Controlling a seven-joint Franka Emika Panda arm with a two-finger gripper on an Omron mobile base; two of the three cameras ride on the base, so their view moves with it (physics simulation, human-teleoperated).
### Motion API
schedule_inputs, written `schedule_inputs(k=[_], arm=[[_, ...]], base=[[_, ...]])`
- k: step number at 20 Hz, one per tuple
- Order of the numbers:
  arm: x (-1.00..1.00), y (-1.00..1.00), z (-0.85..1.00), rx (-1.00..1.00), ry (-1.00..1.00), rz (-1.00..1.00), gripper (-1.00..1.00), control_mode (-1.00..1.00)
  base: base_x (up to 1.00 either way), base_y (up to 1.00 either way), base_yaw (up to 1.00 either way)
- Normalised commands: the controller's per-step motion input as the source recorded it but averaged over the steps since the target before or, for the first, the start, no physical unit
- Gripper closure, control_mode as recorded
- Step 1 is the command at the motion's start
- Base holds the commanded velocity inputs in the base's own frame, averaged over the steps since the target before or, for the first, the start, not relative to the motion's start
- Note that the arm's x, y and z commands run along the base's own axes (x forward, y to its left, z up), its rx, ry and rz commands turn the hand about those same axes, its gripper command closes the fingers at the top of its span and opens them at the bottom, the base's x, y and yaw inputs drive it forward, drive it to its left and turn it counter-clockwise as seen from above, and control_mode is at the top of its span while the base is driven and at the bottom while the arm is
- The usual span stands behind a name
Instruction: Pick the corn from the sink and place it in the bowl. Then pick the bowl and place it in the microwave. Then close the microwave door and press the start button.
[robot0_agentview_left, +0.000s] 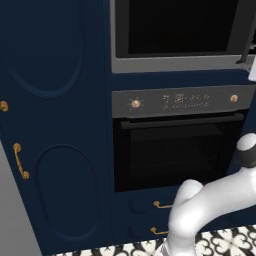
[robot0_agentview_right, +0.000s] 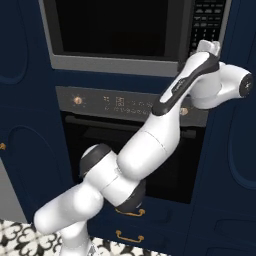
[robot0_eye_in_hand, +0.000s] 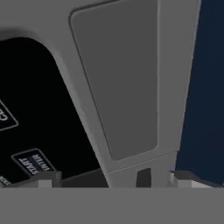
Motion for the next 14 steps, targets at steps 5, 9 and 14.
schedule_inputs(k=[5, 9, 14], arm=[[0.42, -0.07, 0.00, 0.00, 0.00, 0.04, -1.00, -1.00], [0.23, -0.19, -0.03, 0.00, 0.00, 0.01, -1.00, -1.00], [-0.55, 0.21, -0.25, -0.01, 0.00, 0.00, -1.00, -1.00]], base=[[0.00, 0.00, 0.00], [0.00, 0.00, 0.00], [0.00, 0.00, 0.00]])
